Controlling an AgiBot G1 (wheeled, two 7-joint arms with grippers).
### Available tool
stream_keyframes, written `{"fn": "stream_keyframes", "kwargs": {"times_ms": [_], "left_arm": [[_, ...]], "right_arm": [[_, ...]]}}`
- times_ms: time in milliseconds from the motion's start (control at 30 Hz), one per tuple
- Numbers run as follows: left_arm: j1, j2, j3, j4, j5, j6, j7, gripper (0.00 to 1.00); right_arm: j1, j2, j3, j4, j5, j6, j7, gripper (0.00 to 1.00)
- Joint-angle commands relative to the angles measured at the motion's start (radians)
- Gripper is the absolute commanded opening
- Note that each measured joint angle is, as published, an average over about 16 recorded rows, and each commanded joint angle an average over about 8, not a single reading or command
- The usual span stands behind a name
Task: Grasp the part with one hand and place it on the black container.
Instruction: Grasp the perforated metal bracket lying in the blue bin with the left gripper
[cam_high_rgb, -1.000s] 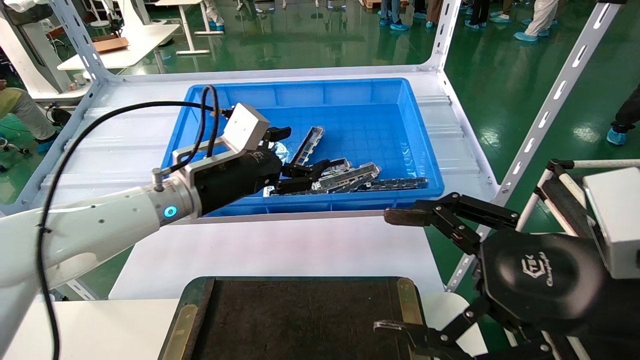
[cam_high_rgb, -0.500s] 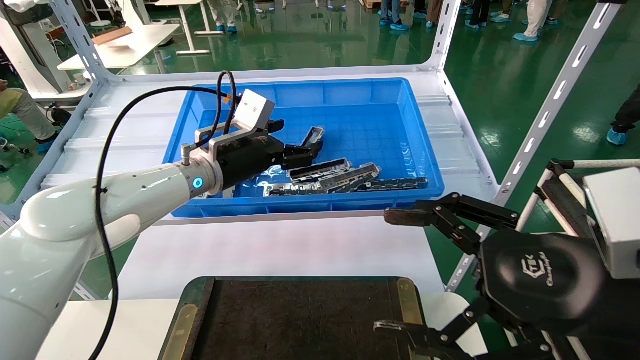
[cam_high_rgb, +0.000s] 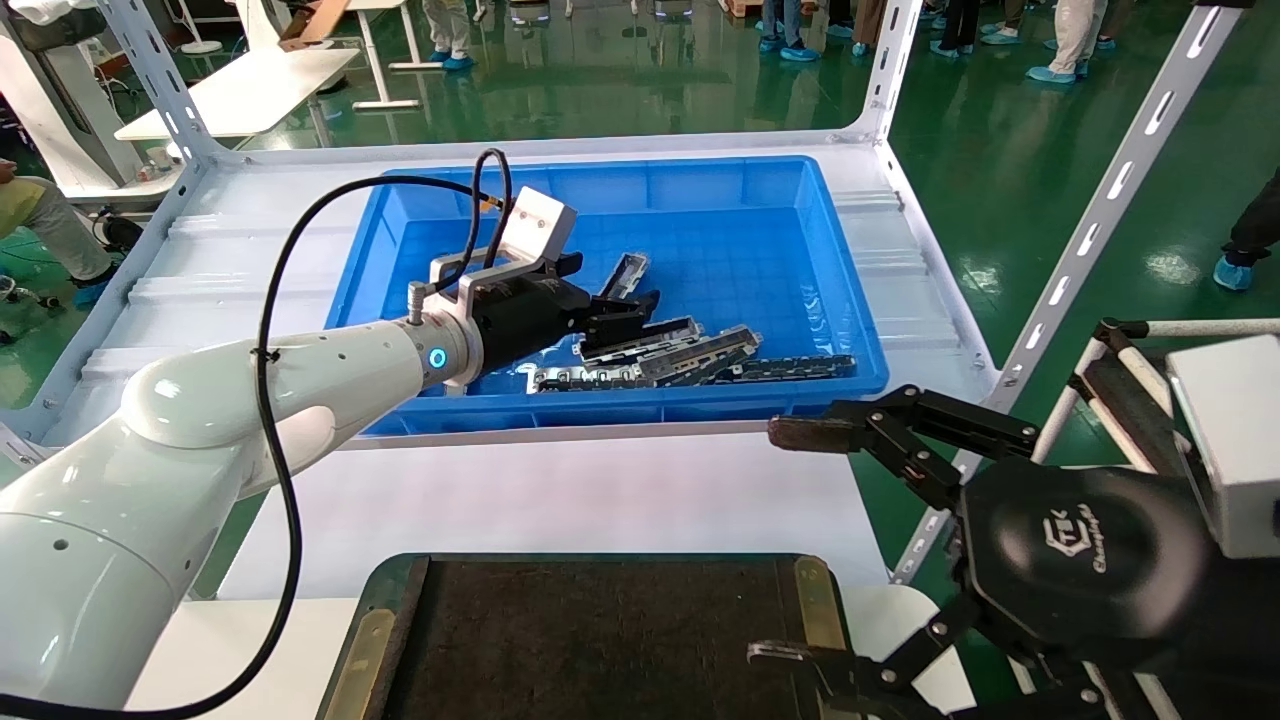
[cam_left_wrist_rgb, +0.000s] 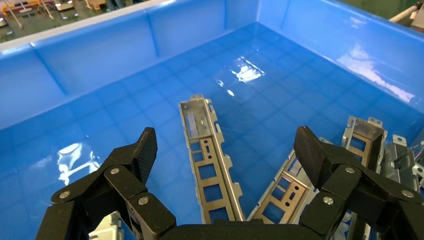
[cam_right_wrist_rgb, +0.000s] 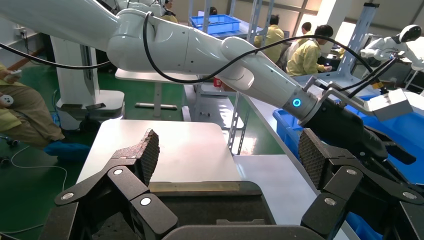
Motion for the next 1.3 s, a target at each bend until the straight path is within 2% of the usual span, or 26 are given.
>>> {"fn": "stream_keyframes", "kwargs": {"times_ms": [33,67,100,133,333,367,433,833,1300], "left_arm": [[-0.001,0.004,0.013,0.010,-0.012,-0.007,0.004,1.00],[-0.001,0.005,0.023,0.011,-0.018,-0.014,0.003,1.00],[-0.001,0.006,0.033,0.011,-0.025,-0.022,0.000,0.98],[0.000,0.006,0.044,0.011,-0.031,-0.030,-0.003,0.90],[0.004,0.007,0.112,0.007,-0.070,-0.085,-0.028,0.18],[0.004,0.007,0.122,0.006,-0.077,-0.093,-0.032,0.07],[0.004,0.007,0.144,0.004,-0.092,-0.108,-0.041,0.00],[-0.003,0.006,0.250,0.008,-0.176,-0.165,-0.063,0.00],[-0.010,0.003,0.332,0.019,-0.268,-0.191,-0.056,0.00]], "right_arm": [[0.000,0.000,0.000,0.000,0.000,0.000,0.000,1.00],[0.000,0.000,0.000,0.000,0.000,0.000,0.000,1.00],[0.000,0.000,0.000,0.000,0.000,0.000,0.000,0.89],[0.000,0.000,0.000,0.000,0.000,0.000,0.000,0.76],[0.000,0.000,0.000,0.000,0.000,0.000,0.000,0.02],[0.000,0.000,0.000,0.000,0.000,0.000,0.000,0.00],[0.000,0.000,0.000,0.000,0.000,0.000,0.000,0.00],[0.000,0.000,0.000,0.000,0.000,0.000,0.000,0.00],[0.000,0.000,-0.001,0.000,0.001,0.000,0.000,0.00]]}}
